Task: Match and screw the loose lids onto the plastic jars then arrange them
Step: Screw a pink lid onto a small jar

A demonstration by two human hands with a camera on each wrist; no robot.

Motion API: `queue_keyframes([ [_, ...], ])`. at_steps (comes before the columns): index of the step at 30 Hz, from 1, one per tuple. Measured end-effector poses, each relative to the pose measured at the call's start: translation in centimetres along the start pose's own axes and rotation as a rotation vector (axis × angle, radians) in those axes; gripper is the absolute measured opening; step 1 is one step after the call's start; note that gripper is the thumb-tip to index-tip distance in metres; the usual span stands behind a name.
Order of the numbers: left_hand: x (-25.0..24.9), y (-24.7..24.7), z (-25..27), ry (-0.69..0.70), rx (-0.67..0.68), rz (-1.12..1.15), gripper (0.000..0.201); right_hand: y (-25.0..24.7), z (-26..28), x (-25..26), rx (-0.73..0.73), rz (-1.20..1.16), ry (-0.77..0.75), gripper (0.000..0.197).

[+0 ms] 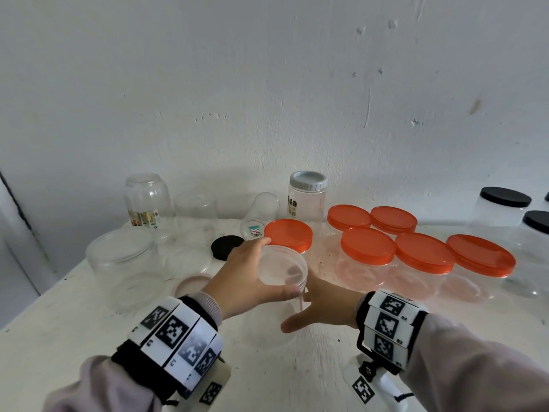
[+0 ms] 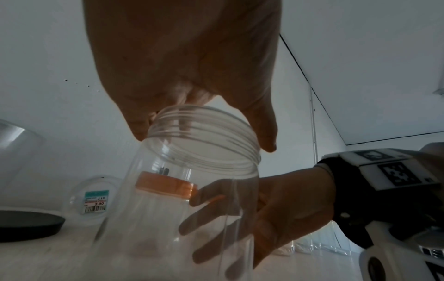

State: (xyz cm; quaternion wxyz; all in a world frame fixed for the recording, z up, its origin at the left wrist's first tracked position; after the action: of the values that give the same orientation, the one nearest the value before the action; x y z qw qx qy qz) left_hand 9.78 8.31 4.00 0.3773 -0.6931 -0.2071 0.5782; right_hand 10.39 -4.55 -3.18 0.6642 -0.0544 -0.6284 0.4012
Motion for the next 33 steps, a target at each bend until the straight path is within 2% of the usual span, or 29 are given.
queue_keyframes([
  [15, 0.8, 0.5, 0.8, 0.014, -0.052, 0.061, 0.11, 0.2, 0.1, -0.2, 0.005, 0.035, 0.0, 0.125],
  [20, 1.0, 0.5, 0.8, 0.004, -0.014, 0.09, 0.126, -0.4, 0.8, -0.2, 0.05, 0.097, 0.077, 0.124],
  [23, 2.5, 0.6, 0.9, -0.045, 0.029, 0.185, 0.137, -2.4, 1.7, 1.4, 0.054, 0.104, 0.079, 0.123],
  [25, 3.9, 0.9, 1.1, -0.071, 0.062, 0.285, 0.137, -3.7, 2.1, 3.5, 0.045, 0.123, 0.036, 0.124],
  [28, 5.3, 1.7, 1.2, -0.094, 0.127, 0.372, 0.137, -4.3, 1.8, 6.8, 0.048, 0.261, -0.033, 0.116],
  [30, 5.5, 2.5, 1.1, -0.068, 0.171, 0.424, 0.128, -3.6, 1.3, 8.5, 0.089, 0.397, -0.043, 0.11],
  [33, 5.5, 3.1, 0.9, -0.046, 0.193, 0.443, 0.097, -2.4, 0.3, 10.1, 0.181, 0.582, -0.023, 0.103],
])
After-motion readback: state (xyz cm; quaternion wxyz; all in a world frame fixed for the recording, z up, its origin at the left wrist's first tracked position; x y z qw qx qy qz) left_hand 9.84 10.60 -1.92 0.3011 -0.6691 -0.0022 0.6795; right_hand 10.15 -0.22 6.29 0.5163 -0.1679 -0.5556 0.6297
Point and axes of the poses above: each hand's wrist, its own z-axis away from the middle knuckle, its own y-axis out of the palm, x = y × z, the point moved 8 cm from there along -z, towards the middle knuckle, and after that the axes turned 3 degrees about -y, right-handed, at the moved point
